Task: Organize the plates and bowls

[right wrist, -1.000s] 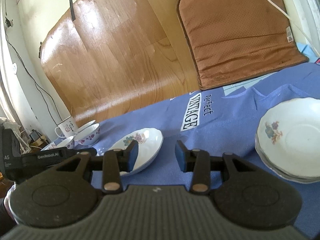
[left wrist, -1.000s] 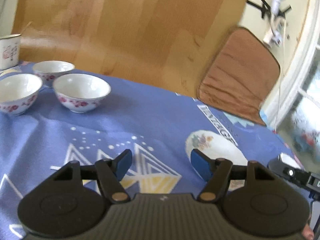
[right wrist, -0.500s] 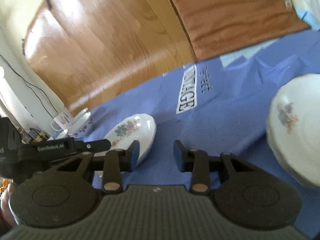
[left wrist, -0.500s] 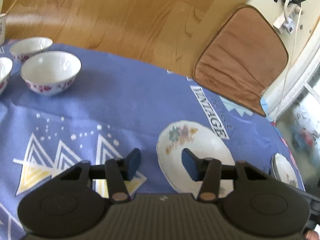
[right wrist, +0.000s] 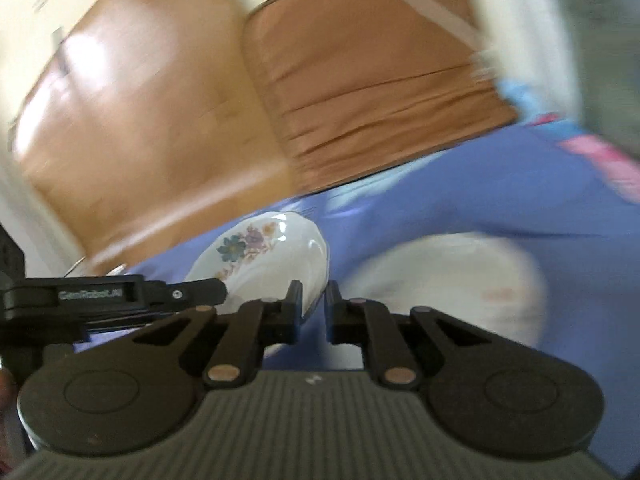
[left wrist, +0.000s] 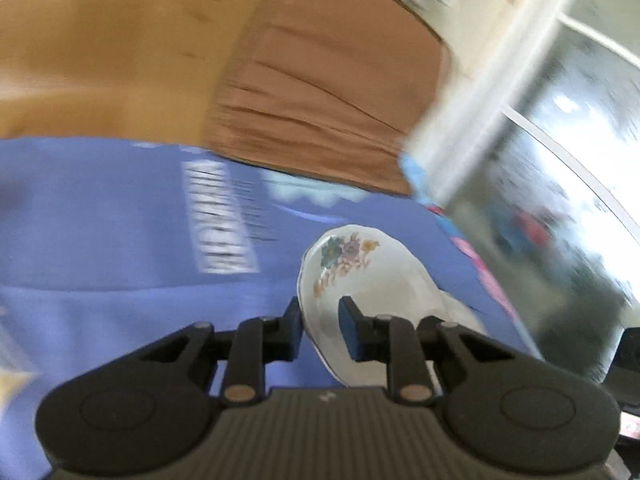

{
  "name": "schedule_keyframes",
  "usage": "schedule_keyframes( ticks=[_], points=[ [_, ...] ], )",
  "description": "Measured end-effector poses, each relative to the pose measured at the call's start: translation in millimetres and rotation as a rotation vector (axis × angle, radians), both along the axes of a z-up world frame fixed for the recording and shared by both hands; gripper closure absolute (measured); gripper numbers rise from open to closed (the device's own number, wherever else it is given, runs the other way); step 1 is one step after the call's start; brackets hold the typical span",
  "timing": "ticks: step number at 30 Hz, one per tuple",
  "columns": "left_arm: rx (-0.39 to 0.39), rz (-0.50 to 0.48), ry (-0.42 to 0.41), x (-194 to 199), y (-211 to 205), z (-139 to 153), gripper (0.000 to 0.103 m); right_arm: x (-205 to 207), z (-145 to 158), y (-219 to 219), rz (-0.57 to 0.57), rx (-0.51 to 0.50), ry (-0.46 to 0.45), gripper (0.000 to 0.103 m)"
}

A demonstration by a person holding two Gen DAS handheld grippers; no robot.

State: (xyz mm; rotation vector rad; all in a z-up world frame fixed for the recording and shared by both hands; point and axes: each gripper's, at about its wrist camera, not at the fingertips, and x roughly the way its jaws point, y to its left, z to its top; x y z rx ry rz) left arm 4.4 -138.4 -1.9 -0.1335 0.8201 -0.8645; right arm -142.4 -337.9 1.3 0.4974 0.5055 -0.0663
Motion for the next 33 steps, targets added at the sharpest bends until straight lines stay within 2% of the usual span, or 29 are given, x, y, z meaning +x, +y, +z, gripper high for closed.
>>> schedule_keyframes(
  ticks=[5, 8, 11, 14, 18, 19, 20, 21, 24, 29, 33],
  points=[
    [0.048, -0.083, 0.017, -15, -54, -12, 0.081, -32, -4, -41, -0.128, -0.018, 0.009, 0.089],
    [0.079, -0.066, -0.033, -20, -63, -11, 0.082, -36, -11, -47, -0.143, -0.017, 0.022, 0.088],
    [0.089, -0.063, -0.020, -19, -62, -11, 0.078, -37, -14, -38, -0.140, -0.045, 0.012, 0.086],
    [0.104, -0.068, -0.042, -26, -65, -10, 0.073, -40, -13, -36, -0.162, -0.067, -0.014, 0.082],
    [0.093, -0.056, -0.078, -29, -59, -7, 0.060, -39, -11, -35, -0.190, -0.080, -0.037, 0.079],
    [0.089, -0.050, -0.081, -29, -58, -6, 0.055, -40, -9, -35, -0.200, -0.091, -0.043, 0.072],
    [0.083, -0.044, -0.081, -28, -56, -4, 0.054, -41, -8, -35, -0.218, -0.109, -0.045, 0.055],
    [0.077, -0.040, -0.079, -27, -53, -4, 0.054, -41, -7, -34, -0.236, -0.127, -0.045, 0.051],
    [0.069, -0.024, -0.081, -24, -42, -2, 0.054, -42, -7, -34, -0.247, -0.140, -0.049, 0.050],
    [0.130, 0.048, -0.119, -20, -12, -3, 0.054, -42, -3, -30, -0.259, -0.125, -0.066, 0.050],
    [0.179, 0.151, -0.141, -13, 32, -8, 0.054, -34, 8, -4, -0.169, -0.121, -0.109, 0.050]
  ],
)
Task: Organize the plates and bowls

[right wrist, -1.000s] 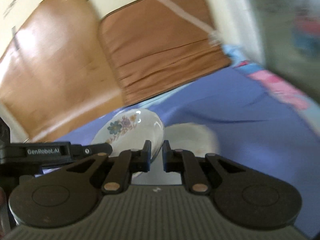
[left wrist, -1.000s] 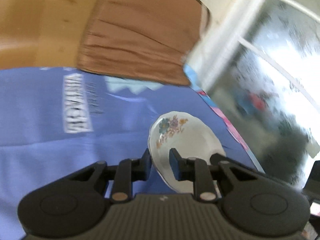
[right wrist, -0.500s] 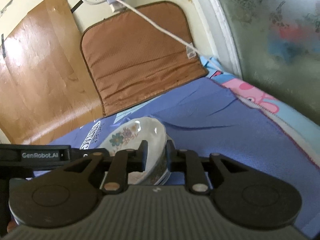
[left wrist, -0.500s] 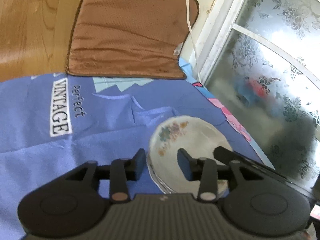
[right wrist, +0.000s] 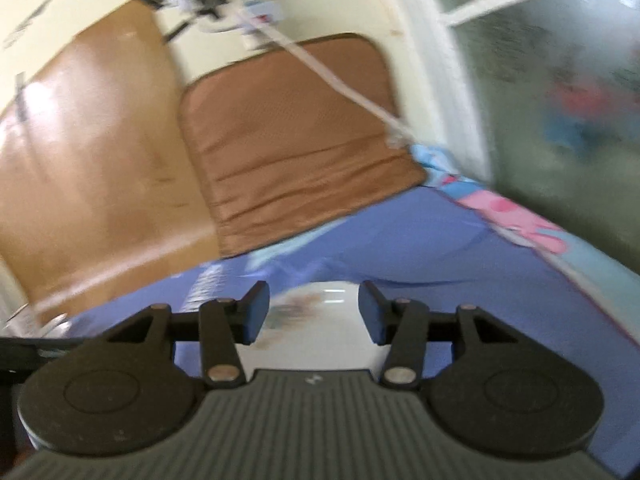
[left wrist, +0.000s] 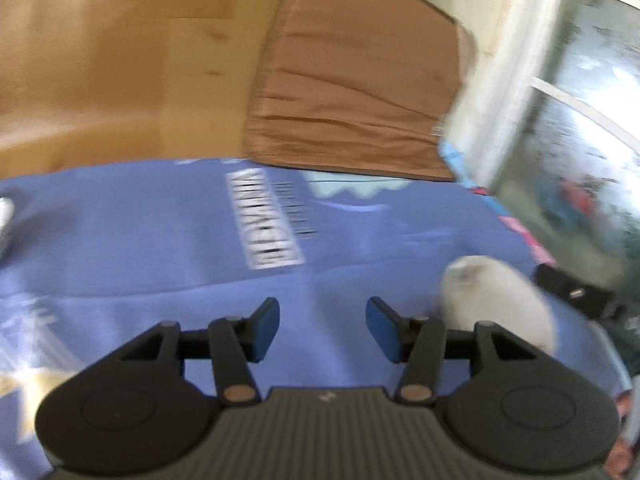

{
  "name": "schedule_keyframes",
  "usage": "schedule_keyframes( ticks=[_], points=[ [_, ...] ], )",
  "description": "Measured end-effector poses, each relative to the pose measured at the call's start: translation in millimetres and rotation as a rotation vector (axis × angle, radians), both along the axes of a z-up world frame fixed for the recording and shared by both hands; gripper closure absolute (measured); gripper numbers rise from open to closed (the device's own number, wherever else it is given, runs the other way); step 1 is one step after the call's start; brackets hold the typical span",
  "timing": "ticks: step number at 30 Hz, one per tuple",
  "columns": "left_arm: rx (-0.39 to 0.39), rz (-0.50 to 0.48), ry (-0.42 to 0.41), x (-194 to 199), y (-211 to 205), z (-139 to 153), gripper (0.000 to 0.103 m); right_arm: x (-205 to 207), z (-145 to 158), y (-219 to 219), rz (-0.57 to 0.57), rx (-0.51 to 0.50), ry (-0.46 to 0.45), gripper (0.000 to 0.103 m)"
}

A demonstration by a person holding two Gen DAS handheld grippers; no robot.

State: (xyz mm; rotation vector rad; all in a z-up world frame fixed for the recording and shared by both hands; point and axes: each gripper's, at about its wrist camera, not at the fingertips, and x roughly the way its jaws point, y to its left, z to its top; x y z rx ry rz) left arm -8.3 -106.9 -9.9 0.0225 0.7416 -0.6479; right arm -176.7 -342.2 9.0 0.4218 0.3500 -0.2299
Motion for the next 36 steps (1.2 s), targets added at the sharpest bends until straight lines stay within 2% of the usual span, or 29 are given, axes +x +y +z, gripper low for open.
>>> schedule_keyframes(
  ticks=[4, 9, 13, 18, 21, 23, 24, 25, 28, 31, 36],
  points=[
    [0.032, 0.114, 0.002, 12, 47, -7, 0.054, 21, 4, 40, 0.151, 0.016, -0.007, 0.050],
    [0.078, 0.251, -0.007, 28, 110, -16, 0.054, 56, -4, 87, 0.296, 0.062, 0.038, 0.051],
    [0.091, 0.333, -0.033, 34, 158, -19, 0.054, 78, -2, 121, 0.363, -0.004, 0.064, 0.051],
    [0.035, 0.407, -0.072, 34, 207, -21, 0.054, 104, 5, 155, 0.497, -0.123, 0.107, 0.053],
    [-0.022, 0.483, -0.087, 36, 230, -23, 0.054, 122, 9, 177, 0.595, -0.141, 0.123, 0.064],
    [-0.076, 0.534, -0.079, 39, 243, -26, 0.054, 139, 8, 192, 0.658, -0.116, 0.145, 0.075],
    [-0.092, 0.549, -0.078, 40, 245, -29, 0.054, 150, 8, 200, 0.682, -0.097, 0.159, 0.076],
    [-0.110, 0.559, -0.069, 41, 248, -31, 0.056, 160, 8, 207, 0.696, -0.080, 0.171, 0.077],
    [-0.154, 0.581, -0.116, 34, 255, -28, 0.055, 198, 9, 228, 0.701, -0.025, 0.207, 0.078],
    [-0.146, 0.576, -0.154, 30, 251, -26, 0.055, 234, 9, 252, 0.701, 0.004, 0.234, 0.077],
    [-0.155, 0.571, -0.181, 27, 253, -24, 0.055, 278, -6, 281, 0.637, 0.026, 0.359, 0.075]
  ],
)
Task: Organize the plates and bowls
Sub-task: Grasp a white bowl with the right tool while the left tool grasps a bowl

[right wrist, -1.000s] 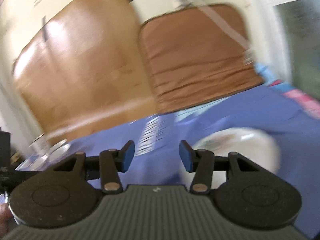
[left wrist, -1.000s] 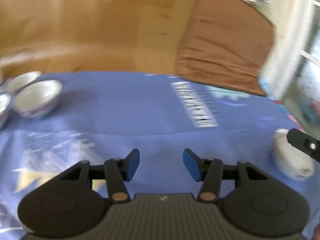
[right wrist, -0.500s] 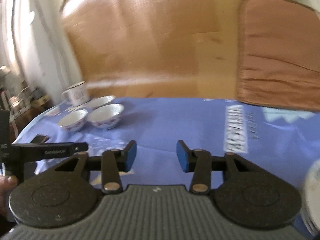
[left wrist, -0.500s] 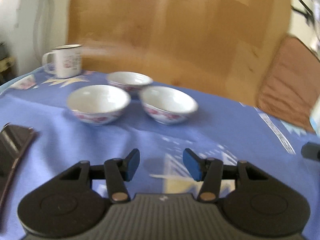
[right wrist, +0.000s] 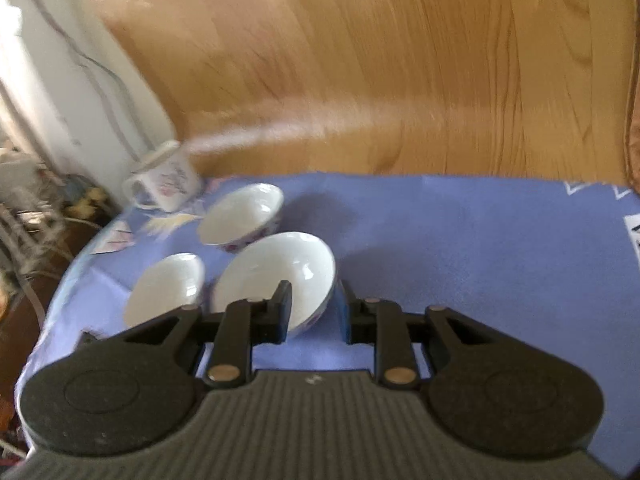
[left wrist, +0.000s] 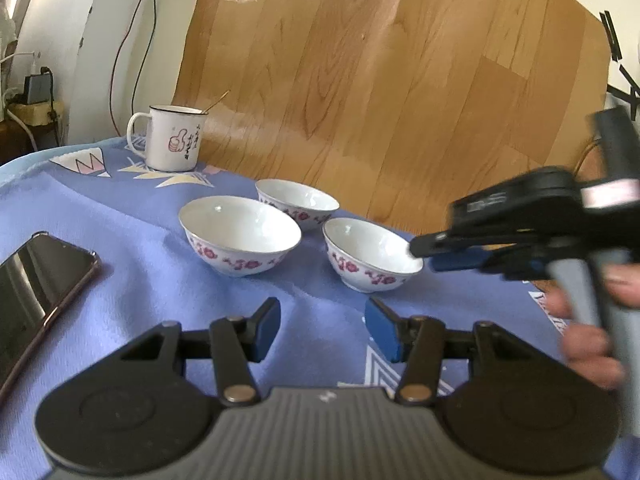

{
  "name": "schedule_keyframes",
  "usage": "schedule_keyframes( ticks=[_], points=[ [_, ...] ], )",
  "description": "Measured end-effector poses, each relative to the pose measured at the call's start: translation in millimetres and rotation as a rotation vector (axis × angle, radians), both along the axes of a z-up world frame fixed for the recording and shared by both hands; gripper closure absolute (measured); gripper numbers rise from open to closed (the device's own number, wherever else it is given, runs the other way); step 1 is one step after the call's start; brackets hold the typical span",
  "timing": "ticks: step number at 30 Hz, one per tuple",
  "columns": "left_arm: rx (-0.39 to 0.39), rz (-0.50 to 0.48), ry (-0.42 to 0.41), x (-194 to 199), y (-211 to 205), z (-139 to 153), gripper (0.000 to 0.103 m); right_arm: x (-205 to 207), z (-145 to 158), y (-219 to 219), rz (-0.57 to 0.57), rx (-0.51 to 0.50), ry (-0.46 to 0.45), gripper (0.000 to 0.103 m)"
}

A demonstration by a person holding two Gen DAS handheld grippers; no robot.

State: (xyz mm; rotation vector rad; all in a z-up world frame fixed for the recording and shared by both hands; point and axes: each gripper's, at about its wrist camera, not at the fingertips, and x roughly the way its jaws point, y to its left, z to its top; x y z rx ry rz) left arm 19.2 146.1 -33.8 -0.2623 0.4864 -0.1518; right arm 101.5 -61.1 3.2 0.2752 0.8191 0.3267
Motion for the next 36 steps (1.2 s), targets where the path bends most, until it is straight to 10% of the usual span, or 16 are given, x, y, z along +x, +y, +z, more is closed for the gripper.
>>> schedule_keyframes(
  ticks=[10, 20, 28, 36],
  points=[
    [-0.054, -0.009, 0.000, 1, 9, 0, 0.050, -11, -9, -17, -0.010, 0.063, 0.124, 0.097],
    [-0.124, -0.309, 0.060, -16, -42, 17, 0.051, -98, 9, -102, -0.003, 0.074, 0.194, 0.096],
    [-0.003, -0.521, 0.234, -19, -151, 17, 0.090, -145, 16, -163, -0.089, 0.056, 0.183, 0.095],
    [-0.029, -0.593, 0.337, -16, -204, 10, 0.091, -176, 24, -203, -0.184, -0.001, 0.105, 0.086]
  ],
)
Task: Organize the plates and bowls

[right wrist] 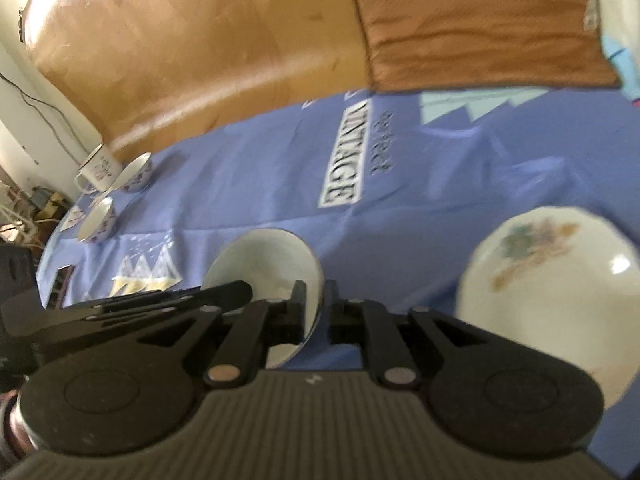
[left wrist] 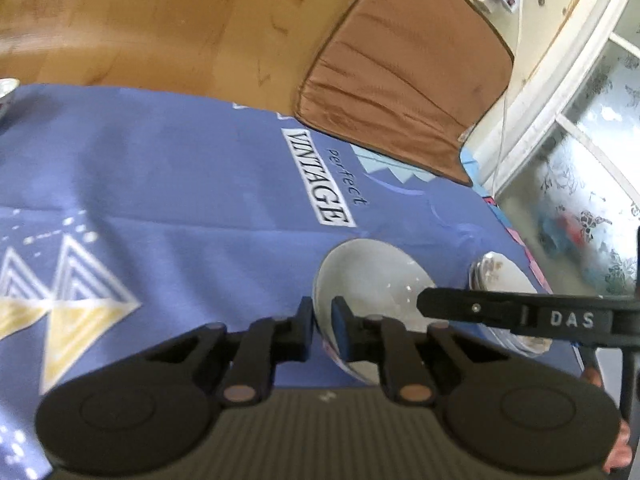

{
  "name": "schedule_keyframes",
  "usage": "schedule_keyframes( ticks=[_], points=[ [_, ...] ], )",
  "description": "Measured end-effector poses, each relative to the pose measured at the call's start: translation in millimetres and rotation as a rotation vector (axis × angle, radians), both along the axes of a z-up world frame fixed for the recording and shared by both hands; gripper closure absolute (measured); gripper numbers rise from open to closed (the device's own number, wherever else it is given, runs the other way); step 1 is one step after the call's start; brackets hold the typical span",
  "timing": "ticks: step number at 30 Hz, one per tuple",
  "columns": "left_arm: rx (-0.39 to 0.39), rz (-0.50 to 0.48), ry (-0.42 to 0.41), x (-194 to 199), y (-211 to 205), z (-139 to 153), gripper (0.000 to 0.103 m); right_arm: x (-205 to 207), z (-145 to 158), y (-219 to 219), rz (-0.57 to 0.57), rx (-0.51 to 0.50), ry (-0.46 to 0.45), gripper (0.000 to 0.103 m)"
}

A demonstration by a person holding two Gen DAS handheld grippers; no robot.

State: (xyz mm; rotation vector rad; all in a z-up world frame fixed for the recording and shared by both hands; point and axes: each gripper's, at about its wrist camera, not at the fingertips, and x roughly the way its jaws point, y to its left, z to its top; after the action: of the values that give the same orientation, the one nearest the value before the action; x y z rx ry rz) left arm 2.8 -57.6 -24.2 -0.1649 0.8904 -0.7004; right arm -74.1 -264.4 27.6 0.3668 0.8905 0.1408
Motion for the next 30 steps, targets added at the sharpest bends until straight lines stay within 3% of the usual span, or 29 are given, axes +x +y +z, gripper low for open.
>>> schedule_keyframes(
  ticks=[5, 6, 9, 13, 15, 18, 26, 30],
  points=[
    [0.022, 0.020, 0.005, 5, -14, 0, 0.090, 0, -3, -1, -0.011, -0.041, -0.055, 0.076],
    [0.021, 0.026, -0.001, 6, -13, 2, 0.085, -1, -3, -1, -0.013, -0.050, -0.066, 0.076],
    [0.002, 0.042, -0.026, 2, 2, 11, 0.079, -5, 5, 2, -0.023, -0.082, -0.128, 0.076],
    [-0.024, 0.093, -0.080, -2, 40, 23, 0.077, -8, 22, 2, -0.015, -0.068, -0.202, 0.075],
    [-0.046, 0.137, -0.065, 2, 58, 26, 0.077, -5, 27, 9, 0.012, -0.076, -0.220, 0.075],
    [-0.063, 0.163, -0.054, 7, 70, 27, 0.077, 1, 30, 18, 0.035, -0.097, -0.228, 0.074],
    [-0.066, 0.080, -0.063, 2, 55, 28, 0.076, -8, 28, 7, -0.011, -0.107, -0.199, 0.071],
    [-0.068, 0.121, -0.081, 2, 85, 33, 0.076, -5, 37, 19, 0.025, -0.079, -0.210, 0.071]
  ],
)
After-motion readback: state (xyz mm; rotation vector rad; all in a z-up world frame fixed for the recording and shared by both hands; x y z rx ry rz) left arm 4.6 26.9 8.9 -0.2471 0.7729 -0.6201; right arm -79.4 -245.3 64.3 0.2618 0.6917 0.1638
